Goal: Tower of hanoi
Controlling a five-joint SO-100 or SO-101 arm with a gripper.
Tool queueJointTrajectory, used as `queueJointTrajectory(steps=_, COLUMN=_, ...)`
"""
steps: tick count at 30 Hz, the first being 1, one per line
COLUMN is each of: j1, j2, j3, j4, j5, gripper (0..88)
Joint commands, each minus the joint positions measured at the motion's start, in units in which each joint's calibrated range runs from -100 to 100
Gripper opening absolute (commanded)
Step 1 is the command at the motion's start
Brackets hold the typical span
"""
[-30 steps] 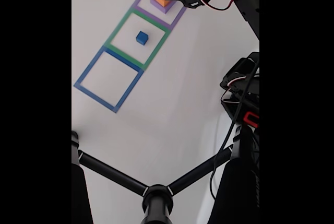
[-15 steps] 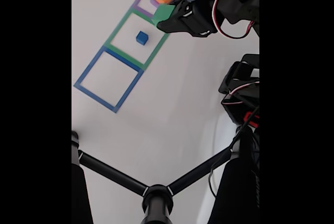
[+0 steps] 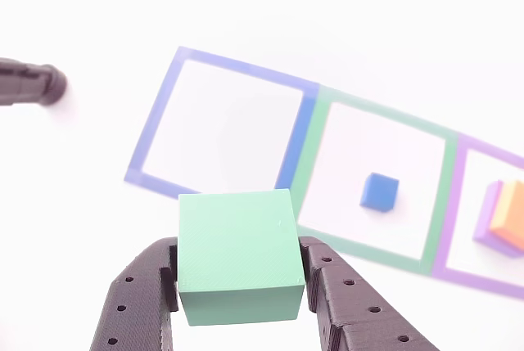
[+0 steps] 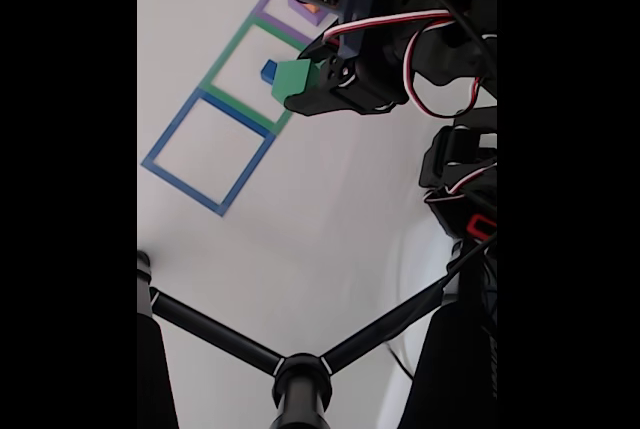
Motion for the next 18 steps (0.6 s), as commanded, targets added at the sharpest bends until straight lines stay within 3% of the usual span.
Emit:
queueJointTrajectory(steps=1, j1=-1.31, j2=-1.98, j3=12.5, j4=-13.5, j5=0.59, gripper=7.7)
queueJointTrajectory(steps=8, j1=-2.17, j2=-0.04, j3=41.14, j4=-49.78, j5=0.59, gripper=8.2)
queueJointTrajectory(steps=18, j1=-3.9, j2=19.18, j3=57.96, j4=-91.64, j5=0.59, gripper=8.7)
